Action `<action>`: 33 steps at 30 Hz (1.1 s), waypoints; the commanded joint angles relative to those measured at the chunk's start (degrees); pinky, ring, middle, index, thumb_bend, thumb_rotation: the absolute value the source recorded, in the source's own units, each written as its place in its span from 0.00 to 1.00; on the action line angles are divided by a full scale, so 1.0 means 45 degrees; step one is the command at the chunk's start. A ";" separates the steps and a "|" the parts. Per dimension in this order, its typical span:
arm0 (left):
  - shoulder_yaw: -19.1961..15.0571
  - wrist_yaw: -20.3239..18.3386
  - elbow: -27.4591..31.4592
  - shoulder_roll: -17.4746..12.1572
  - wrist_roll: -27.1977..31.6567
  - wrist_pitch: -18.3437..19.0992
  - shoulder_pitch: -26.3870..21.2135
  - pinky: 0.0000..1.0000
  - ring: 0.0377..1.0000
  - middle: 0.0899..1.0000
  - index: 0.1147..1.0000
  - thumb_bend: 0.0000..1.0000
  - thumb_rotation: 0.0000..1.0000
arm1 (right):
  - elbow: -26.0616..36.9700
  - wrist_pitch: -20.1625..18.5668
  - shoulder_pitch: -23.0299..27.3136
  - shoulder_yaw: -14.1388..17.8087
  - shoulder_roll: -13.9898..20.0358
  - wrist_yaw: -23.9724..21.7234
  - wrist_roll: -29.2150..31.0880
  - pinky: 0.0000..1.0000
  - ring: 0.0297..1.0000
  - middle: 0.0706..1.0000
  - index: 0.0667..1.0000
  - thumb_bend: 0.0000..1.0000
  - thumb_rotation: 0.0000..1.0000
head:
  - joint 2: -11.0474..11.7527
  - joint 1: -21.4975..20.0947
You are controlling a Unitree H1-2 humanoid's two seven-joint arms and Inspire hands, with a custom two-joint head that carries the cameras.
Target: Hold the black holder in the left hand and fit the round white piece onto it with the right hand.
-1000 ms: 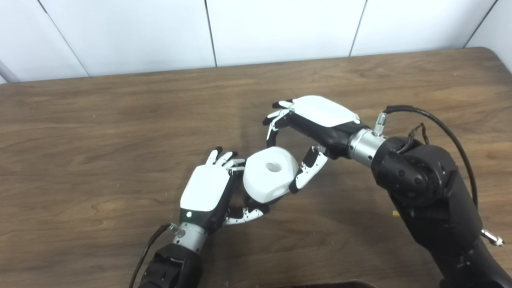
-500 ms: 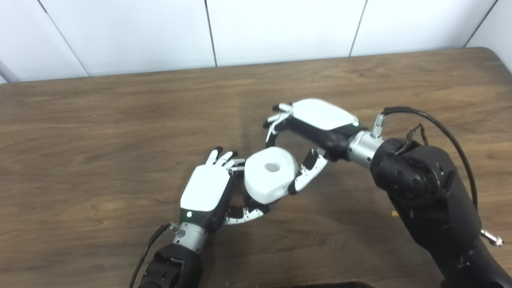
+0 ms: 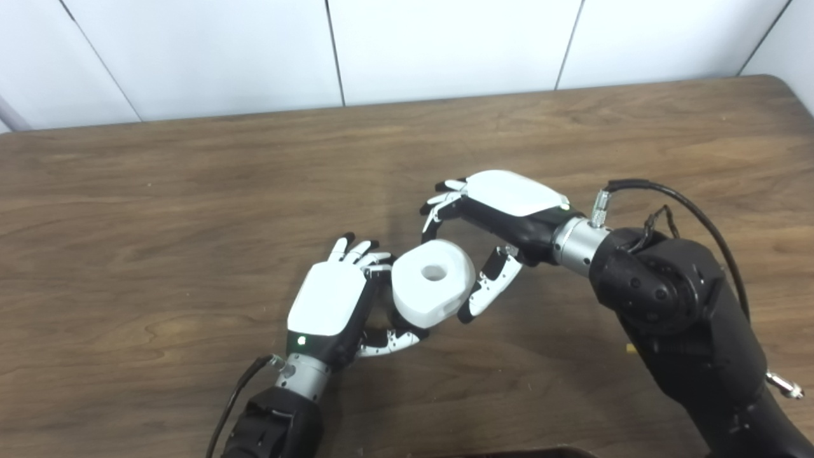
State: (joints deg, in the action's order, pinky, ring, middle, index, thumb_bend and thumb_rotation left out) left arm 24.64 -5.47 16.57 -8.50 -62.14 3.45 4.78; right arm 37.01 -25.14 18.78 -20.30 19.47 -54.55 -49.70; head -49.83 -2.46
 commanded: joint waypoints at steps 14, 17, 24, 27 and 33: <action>0.0067 0.0083 -0.0020 0.0060 -0.0071 -0.0104 -0.0180 1.00 0.90 0.77 0.42 0.52 0.05 | 0.0184 0.0012 0.0570 0.0228 0.0109 -0.0093 -0.0307 1.00 1.00 0.94 0.77 1.00 0.30 | 0.0028 -0.0018; 0.0070 0.0090 -0.0017 0.0064 -0.0080 -0.0099 -0.0170 1.00 0.90 0.77 0.42 0.52 0.05 | 0.0264 -0.0015 0.0605 0.0282 0.0110 -0.0224 -0.0463 1.00 1.00 0.97 0.79 1.00 0.31 | 0.0028 -0.0018; 0.0051 0.0090 -0.0016 0.0025 -0.0086 -0.0113 -0.0191 1.00 0.90 0.77 0.42 0.52 0.05 | 0.0397 -0.0081 0.0734 0.0487 0.0178 -0.0569 -0.0563 1.00 1.00 0.97 0.81 1.00 0.33 | 0.0058 -0.0016; 0.0014 0.0053 0.0013 0.0031 -0.0032 -0.0081 -0.0186 1.00 0.90 0.76 0.42 0.52 0.05 | 0.0508 -0.0089 0.0763 0.0629 0.0239 -0.0683 -0.0583 1.00 1.00 0.97 0.81 1.00 0.33 | 0.0048 0.0000; -0.0123 -0.0323 0.0137 0.0019 0.0179 0.0091 -0.0204 1.00 0.91 0.77 0.42 0.52 0.06 | 0.0631 -0.0145 0.0797 0.0927 0.0335 -0.0881 -0.0596 1.00 1.00 0.96 0.81 1.00 0.34 | 0.0090 0.0097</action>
State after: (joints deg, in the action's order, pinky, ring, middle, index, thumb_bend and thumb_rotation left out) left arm 24.12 -6.37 16.52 -8.46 -61.16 3.60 4.64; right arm 37.67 -25.69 20.08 -17.30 20.45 -58.75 -52.02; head -49.39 -2.02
